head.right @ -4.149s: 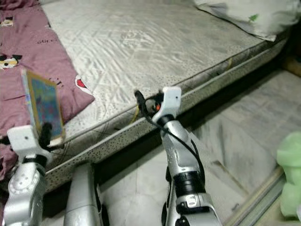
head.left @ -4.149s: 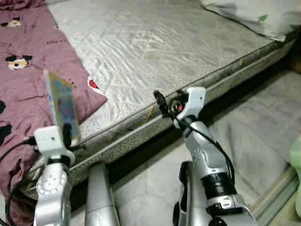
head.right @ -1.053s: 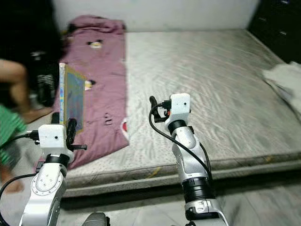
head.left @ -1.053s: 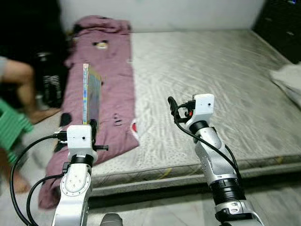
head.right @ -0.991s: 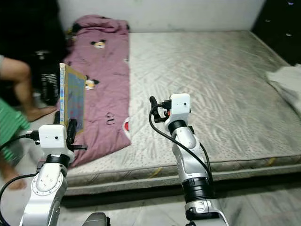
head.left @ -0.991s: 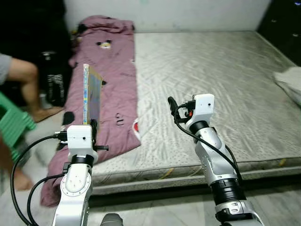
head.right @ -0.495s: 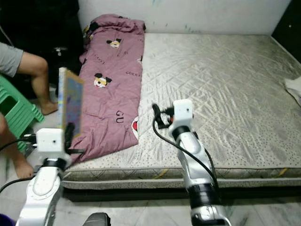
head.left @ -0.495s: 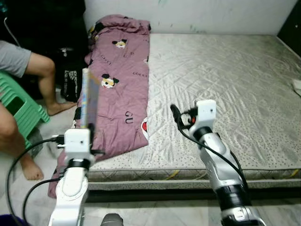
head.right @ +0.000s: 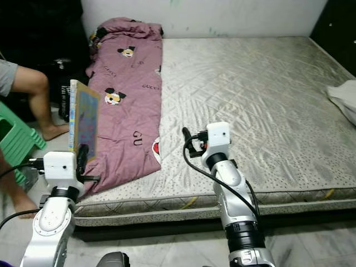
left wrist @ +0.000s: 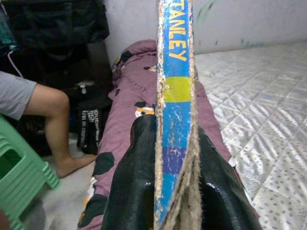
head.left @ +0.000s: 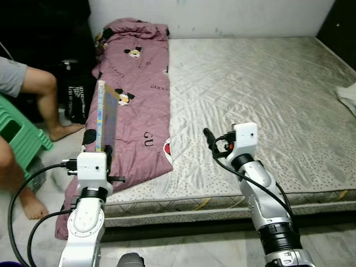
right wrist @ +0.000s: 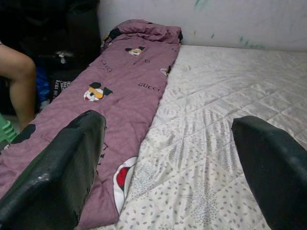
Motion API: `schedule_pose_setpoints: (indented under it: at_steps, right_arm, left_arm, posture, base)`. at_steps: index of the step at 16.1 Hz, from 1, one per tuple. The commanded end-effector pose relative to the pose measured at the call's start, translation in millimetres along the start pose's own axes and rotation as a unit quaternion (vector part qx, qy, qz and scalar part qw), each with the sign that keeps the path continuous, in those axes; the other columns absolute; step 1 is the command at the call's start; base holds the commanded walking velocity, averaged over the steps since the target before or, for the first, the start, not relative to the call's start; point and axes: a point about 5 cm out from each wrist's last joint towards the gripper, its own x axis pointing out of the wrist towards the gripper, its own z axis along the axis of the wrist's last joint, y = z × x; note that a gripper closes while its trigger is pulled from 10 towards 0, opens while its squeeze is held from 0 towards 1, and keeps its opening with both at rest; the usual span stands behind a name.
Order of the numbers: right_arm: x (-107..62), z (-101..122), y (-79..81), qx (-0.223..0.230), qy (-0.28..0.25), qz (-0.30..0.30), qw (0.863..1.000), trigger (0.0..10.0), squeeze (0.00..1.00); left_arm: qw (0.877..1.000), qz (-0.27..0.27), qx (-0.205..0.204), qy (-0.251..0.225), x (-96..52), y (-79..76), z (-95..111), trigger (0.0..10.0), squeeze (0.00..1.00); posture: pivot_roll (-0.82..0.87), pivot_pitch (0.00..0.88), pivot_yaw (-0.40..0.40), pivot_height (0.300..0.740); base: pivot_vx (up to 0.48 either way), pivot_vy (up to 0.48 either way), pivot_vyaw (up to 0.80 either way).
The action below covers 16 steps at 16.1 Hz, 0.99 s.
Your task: Clean up the room
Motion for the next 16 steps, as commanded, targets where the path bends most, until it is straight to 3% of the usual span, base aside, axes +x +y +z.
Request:
schedule_pose_setpoints:
  at_steps: [1,6,16]
  right_arm:
    - [2.0,8.4,3.6,-0.003,-0.014,0.01,1.0,10.0,0.0]
    - [2.9,7.4,4.0,-0.004,-0.009,0.006,1.0,10.0,0.0]
    - [5.3,8.4,5.1,0.003,-0.009,0.003,1.0,10.0,0.0]
  left_arm:
    - [1.0,0.008,0.003,-0.016,1.3,3.1,4.9,10.0,0.0]
    - [1.0,0.008,0.001,-0.015,1.6,2.7,5.3,10.0,0.0]
    - [1.0,0.01,-0.01,-0.022,3.7,-0.6,8.6,10.0,0.0]
  posture:
    - [-0.03,0.022,-0.021,0.74]
    - [-0.03,0.025,-0.021,0.74]
    - [-0.03,0.026,-0.025,0.74]
  base:
    - [0.0,0.0,0.73]
    - [0.0,0.0,0.69]
    - [0.0,0.0,0.0]
